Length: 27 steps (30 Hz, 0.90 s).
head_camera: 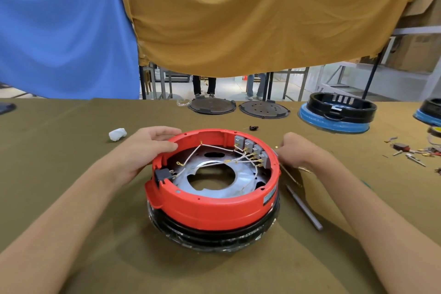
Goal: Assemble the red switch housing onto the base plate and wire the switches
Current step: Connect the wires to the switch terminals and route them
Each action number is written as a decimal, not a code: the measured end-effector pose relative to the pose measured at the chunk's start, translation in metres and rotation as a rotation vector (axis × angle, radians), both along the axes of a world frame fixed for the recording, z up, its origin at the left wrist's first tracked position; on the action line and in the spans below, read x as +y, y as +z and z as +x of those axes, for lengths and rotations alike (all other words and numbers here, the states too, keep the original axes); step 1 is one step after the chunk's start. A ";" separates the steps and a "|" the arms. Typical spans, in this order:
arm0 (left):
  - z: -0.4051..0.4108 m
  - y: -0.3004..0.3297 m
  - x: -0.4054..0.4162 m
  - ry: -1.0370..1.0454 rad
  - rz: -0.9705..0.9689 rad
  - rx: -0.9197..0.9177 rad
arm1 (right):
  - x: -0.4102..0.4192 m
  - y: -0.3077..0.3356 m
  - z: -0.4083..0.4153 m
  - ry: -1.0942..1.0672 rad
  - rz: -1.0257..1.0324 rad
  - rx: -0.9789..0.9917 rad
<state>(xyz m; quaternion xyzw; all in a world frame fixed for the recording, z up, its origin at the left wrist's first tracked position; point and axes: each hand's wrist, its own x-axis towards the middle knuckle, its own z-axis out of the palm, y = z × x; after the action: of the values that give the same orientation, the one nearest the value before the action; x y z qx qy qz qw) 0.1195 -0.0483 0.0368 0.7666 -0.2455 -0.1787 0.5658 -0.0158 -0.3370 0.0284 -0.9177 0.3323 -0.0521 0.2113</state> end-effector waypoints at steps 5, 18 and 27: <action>-0.005 0.003 0.002 -0.165 0.119 0.032 | -0.011 0.021 -0.011 -0.079 0.246 -0.466; -0.006 -0.011 -0.016 -0.070 -0.030 -0.065 | 0.087 0.049 -0.016 0.699 0.326 -0.648; -0.022 -0.009 -0.020 -0.106 -0.261 -0.273 | 0.110 0.045 0.014 0.707 0.200 -0.430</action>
<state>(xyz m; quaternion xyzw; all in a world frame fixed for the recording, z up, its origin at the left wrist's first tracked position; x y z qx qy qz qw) 0.0977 -0.0678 0.0281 0.6898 -0.3811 -0.0696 0.6116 -0.0017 -0.2266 0.0735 -0.9184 -0.0511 -0.1341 0.3687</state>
